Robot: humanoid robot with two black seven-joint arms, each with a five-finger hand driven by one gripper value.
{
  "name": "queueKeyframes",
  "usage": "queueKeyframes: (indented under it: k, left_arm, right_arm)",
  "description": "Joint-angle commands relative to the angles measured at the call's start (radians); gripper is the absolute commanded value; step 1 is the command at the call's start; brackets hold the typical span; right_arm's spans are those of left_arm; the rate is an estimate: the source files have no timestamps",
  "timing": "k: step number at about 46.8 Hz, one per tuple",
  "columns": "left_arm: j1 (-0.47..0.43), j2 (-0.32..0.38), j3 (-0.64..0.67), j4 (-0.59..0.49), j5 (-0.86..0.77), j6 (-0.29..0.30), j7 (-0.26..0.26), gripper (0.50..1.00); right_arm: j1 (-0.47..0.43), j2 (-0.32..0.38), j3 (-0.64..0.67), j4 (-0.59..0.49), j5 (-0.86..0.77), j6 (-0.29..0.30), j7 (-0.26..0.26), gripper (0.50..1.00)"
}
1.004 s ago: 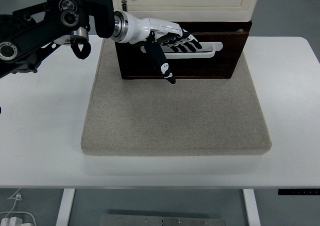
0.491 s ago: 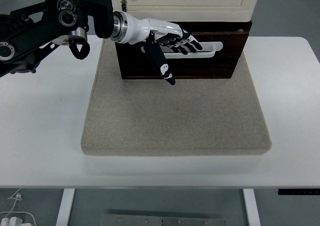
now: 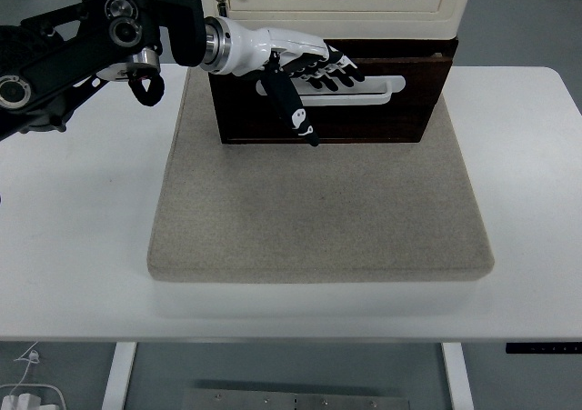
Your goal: Open the drawer under the combination cabinet
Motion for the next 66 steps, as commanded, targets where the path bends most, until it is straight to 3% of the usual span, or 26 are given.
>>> queueKeyframes:
  k: [1,66]
  left_arm:
    - [0.003,0.0,0.002,0.001,0.0,0.001,0.0,1.0]
    - [0.007,0.005,0.002,-0.011,-0.018,-0.059,0.0,1.0]
  right_arm:
    - [0.0,0.0,0.0,0.0,0.0,0.0,0.0,0.928]
    - [0.0,0.0,0.0,0.0,0.0,0.0,0.0,0.928]
